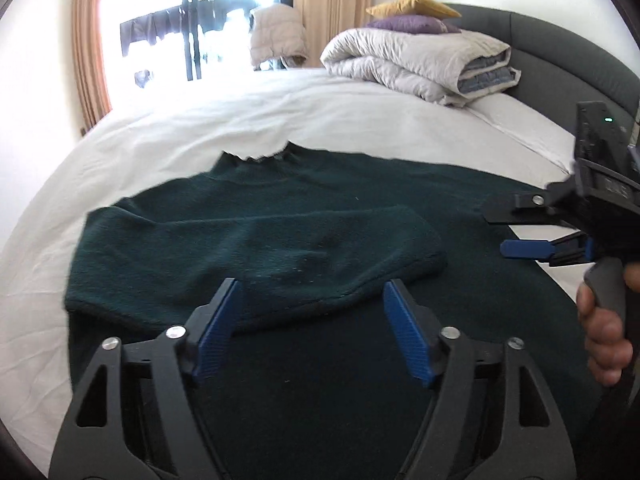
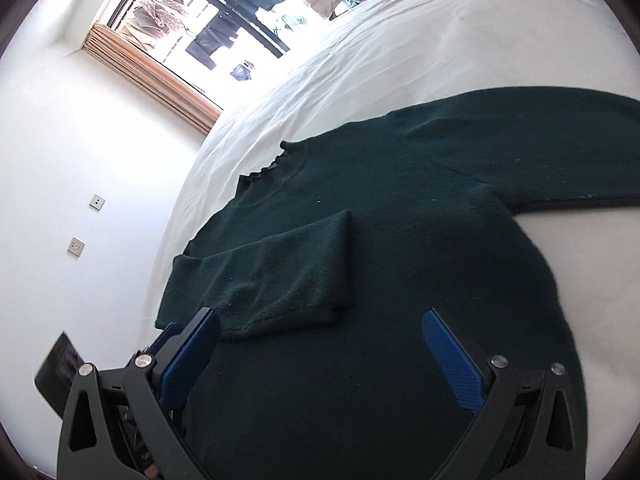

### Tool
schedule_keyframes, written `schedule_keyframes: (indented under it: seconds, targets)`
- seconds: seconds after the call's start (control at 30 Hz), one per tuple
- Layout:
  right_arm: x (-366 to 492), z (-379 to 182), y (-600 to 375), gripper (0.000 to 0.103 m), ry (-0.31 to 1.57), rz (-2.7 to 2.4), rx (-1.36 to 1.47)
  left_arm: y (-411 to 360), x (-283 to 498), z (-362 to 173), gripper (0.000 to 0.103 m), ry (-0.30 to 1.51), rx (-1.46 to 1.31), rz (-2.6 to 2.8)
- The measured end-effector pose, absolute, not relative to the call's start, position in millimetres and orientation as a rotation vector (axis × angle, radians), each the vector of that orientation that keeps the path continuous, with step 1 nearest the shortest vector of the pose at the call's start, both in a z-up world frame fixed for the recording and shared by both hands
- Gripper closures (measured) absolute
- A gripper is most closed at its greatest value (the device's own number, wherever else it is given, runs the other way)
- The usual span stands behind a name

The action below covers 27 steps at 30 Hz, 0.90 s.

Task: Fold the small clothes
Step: 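Lay the held sleeve across the sweater body and release, then grasp the sweater side edge with the right tool and fold it inward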

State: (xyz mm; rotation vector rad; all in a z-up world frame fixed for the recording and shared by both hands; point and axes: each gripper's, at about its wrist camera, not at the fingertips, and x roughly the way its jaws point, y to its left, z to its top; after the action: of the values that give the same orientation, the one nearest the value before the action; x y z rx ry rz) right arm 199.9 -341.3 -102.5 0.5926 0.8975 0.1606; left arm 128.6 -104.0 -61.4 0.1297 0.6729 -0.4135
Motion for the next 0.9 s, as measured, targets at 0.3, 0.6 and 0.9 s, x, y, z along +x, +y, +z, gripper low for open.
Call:
schedule_keyframes:
  seconds: [0.3, 0.6, 0.9]
  targets:
    - [256, -129, -342, 0.002, 1.011, 0.158, 0.704, -18, 147, -83, 0.024, 0.742, -0.082, -0.325]
    - [279, -134, -307, 0.030, 1.118, 0.251, 0.601, 14, 164, -102, 0.024, 0.775, -0.202, -0.309]
    - [287, -119, -295, 0.088, 1.130, 0.238, 0.371, 27, 167, -104, 0.024, 0.762, -0.237, -0.314]
